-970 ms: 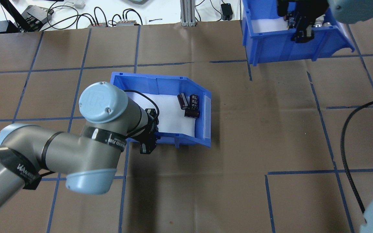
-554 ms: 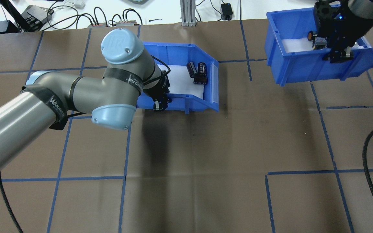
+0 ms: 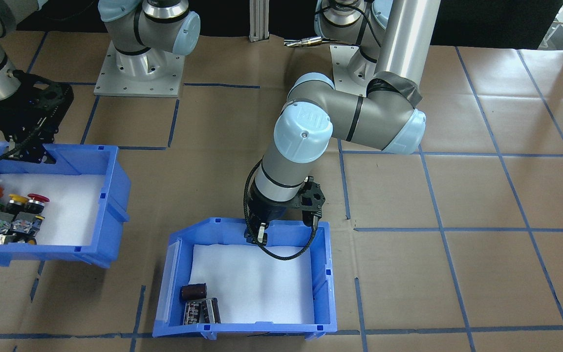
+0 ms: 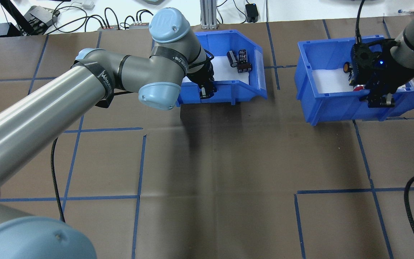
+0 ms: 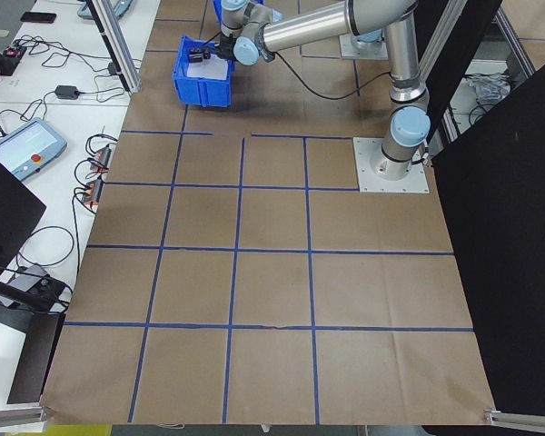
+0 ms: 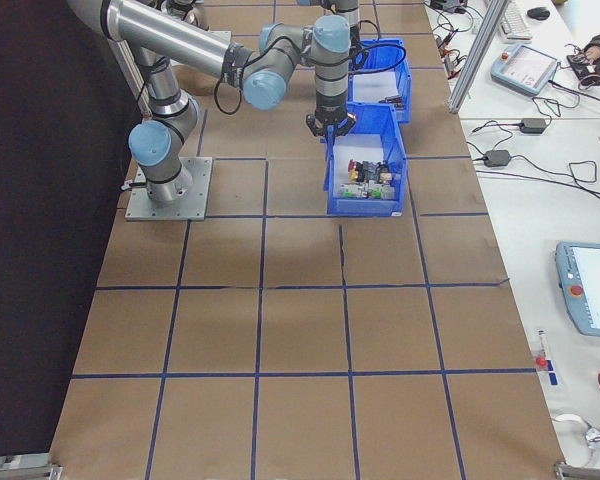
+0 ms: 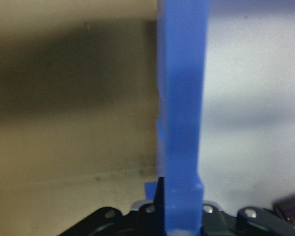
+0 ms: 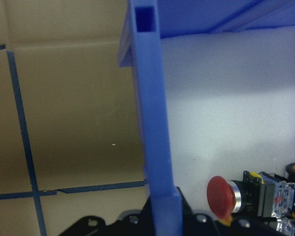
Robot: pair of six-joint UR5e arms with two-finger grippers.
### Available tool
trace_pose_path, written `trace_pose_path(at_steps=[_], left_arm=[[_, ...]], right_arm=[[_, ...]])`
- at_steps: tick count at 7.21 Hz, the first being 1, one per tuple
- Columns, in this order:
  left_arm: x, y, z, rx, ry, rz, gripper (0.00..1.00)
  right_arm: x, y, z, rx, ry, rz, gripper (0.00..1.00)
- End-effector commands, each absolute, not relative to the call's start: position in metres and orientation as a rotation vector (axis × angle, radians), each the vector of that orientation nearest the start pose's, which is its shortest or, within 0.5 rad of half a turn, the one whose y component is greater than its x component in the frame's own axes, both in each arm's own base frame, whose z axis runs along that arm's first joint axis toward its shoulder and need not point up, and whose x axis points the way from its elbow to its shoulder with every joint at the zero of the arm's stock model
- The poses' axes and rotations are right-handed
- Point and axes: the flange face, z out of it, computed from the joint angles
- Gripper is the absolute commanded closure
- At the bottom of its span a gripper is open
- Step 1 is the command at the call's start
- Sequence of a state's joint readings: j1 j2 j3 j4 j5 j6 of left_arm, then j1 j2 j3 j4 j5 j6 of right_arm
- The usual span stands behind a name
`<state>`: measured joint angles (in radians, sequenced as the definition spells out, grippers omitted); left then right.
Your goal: Place battery box in front
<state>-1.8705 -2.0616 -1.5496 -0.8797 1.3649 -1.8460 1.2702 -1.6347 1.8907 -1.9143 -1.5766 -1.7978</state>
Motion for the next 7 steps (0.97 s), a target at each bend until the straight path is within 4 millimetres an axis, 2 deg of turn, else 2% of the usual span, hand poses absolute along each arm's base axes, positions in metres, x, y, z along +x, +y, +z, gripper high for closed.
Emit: trace_pose_path(at_steps=[1,2,4,5,6,7], left_arm=[[-0.353,-0.596,0.275,-2.345,2.484,0.132,0.65],[-0.352,-0.594,0.282,-2.338,2.503,0.125,0.27],[-0.350,-0.578,0.303,-2.344,2.517,0.117,0.03],[-0.334,-0.563,0.325,-2.260,2.589,0.086,0.06],[-0.305,-0.547,0.355,-2.084,2.657,0.000,0.06],[-0.265,-0.543,0.381,-1.927,2.720,-0.007,0.04]], right_arm=[[-0.009,-0.456,0.391,-2.235,2.324,-0.063,1.00],[-0.007,-0.457,0.389,-2.231,2.314,-0.082,1.00],[-0.011,-0.455,0.382,-2.269,2.246,-0.101,1.00],[-0.010,-0.449,0.380,-2.285,2.228,-0.090,1.00],[-0.001,-0.432,0.381,-2.294,2.226,-0.092,1.00],[0.009,-0.404,0.368,-2.274,2.229,-0.097,1.00]])
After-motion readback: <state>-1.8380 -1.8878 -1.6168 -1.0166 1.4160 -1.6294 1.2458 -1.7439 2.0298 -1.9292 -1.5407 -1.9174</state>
